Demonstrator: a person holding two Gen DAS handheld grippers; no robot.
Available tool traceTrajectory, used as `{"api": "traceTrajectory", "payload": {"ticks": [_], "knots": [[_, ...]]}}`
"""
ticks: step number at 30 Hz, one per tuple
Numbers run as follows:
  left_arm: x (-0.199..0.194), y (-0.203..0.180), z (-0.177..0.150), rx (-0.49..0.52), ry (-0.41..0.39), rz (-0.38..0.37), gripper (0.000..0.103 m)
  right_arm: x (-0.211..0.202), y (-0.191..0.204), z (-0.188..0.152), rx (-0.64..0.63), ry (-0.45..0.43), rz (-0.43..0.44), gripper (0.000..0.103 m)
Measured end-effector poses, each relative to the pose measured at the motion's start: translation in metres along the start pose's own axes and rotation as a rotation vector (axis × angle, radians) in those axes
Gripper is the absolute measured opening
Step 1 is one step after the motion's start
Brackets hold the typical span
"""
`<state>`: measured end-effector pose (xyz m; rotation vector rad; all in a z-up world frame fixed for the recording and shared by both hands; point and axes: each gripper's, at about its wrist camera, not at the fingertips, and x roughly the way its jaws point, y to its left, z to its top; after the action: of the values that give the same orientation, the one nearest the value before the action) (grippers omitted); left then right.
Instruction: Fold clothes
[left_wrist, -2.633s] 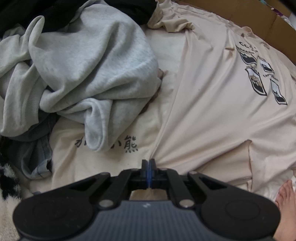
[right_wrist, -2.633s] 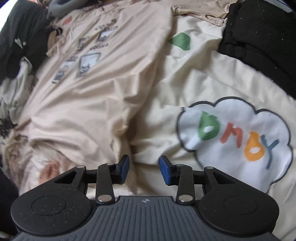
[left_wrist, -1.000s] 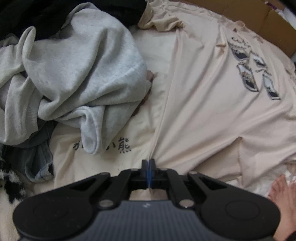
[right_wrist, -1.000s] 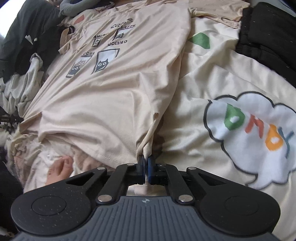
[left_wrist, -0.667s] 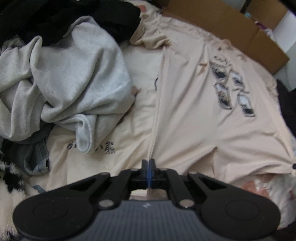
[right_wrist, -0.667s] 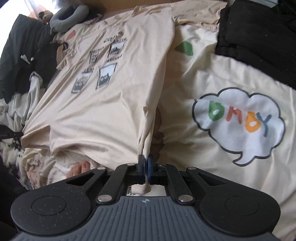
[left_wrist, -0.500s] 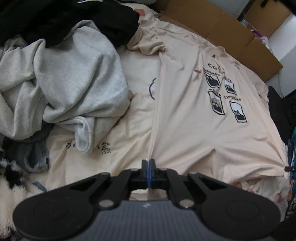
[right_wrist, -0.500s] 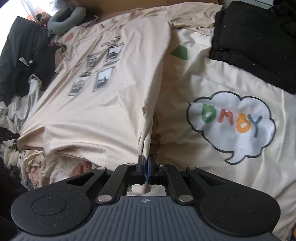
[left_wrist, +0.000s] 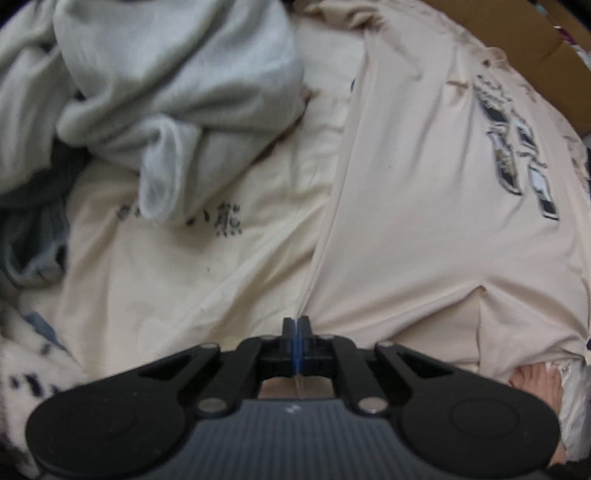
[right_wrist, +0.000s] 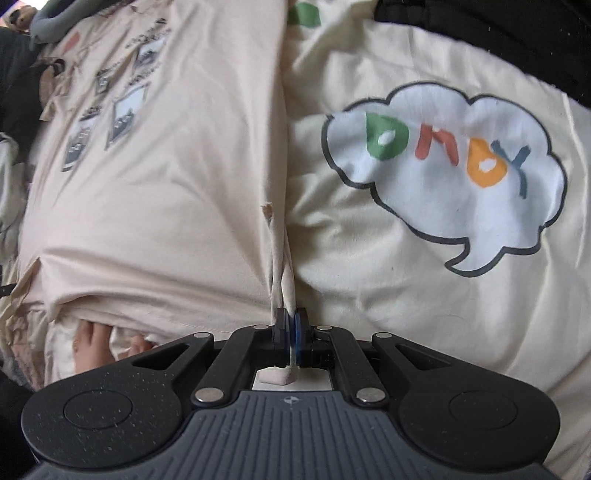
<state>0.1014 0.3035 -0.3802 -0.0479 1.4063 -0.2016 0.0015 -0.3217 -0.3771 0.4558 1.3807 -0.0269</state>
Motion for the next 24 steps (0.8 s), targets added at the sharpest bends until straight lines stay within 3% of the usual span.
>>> {"api": "traceTrajectory", "payload": {"ticks": [3,7,14,24], "knots": [[0.003,-0.006,-0.001,0.013,0.011,0.02,0.007,0.0,0.002,0.001,0.01,0.005,-0.007,0.004],[-0.017,-0.015,-0.003,0.058,-0.034,0.057,0.015,-0.022,0.002,0.002,0.002,-0.03,-0.014,0.035],[-0.056,-0.033,-0.019,0.121,-0.143,0.037,0.014,-0.064,-0.004,0.008,-0.019,-0.121,-0.012,0.036],[-0.03,-0.077,-0.033,0.188,-0.154,0.022,0.013,-0.077,0.008,0.021,-0.053,-0.164,0.007,0.036]]}}
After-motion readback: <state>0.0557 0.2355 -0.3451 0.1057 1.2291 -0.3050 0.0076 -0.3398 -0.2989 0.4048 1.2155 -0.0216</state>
